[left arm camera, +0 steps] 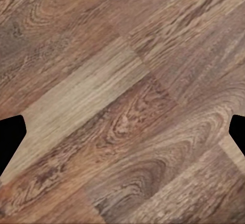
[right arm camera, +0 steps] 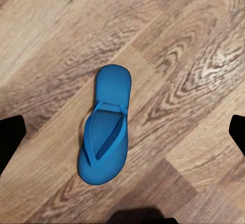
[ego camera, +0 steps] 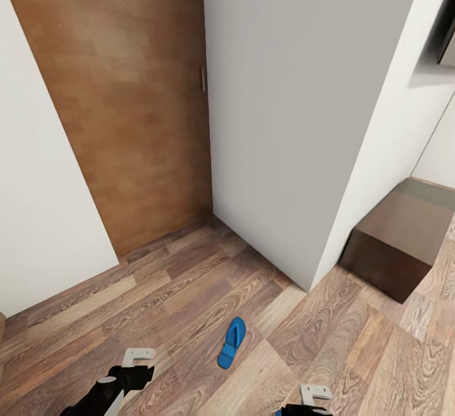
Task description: In the bedroom, move the book from the bed onto either nightstand, and place the two sandals side by side next to the bed.
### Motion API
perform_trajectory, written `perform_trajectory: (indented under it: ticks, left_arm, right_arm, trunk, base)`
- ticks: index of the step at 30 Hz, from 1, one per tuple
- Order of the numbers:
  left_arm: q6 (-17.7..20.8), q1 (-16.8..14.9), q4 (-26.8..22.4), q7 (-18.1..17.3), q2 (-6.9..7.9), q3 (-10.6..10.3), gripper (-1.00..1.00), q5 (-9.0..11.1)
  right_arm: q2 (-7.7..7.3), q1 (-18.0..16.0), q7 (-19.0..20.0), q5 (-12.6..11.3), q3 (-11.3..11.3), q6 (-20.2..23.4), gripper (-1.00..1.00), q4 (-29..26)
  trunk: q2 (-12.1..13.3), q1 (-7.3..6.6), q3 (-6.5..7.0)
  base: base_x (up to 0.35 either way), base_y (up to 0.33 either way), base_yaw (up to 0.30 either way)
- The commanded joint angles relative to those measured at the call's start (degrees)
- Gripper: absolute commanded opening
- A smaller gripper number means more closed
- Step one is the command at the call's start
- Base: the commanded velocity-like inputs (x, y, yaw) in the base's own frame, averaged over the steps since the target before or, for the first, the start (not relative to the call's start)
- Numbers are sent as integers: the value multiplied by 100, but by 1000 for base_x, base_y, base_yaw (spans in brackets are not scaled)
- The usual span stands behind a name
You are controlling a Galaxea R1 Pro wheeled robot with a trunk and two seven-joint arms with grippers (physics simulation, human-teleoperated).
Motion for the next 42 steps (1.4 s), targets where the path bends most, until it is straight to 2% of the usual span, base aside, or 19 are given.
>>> perform_trajectory:
  ticks: [1, 16, 42]
  left_arm:
    - [35, 0, -13, -10, 1, 0, 100, 1]
    - [-10, 0, -14, -10, 1, 0, 100, 1]
    - [-38, 0, -23, -139, 1, 0, 100, 2]
  right_arm:
    - [7, -12, -8, 3, -40, 31, 100, -13]
    - [62, -245, -14, 0, -40, 424, 100, -19]
    - [133, -372, -16, 0, -39, 496, 100, -12]
  trunk:
    - [-44, 22, -24]
    - [-645, 351, -293]
    - [-1688, 922, -760]
  base:
    - [0, 0, 0]
    - [0, 0, 0]
    - [0, 0, 0]
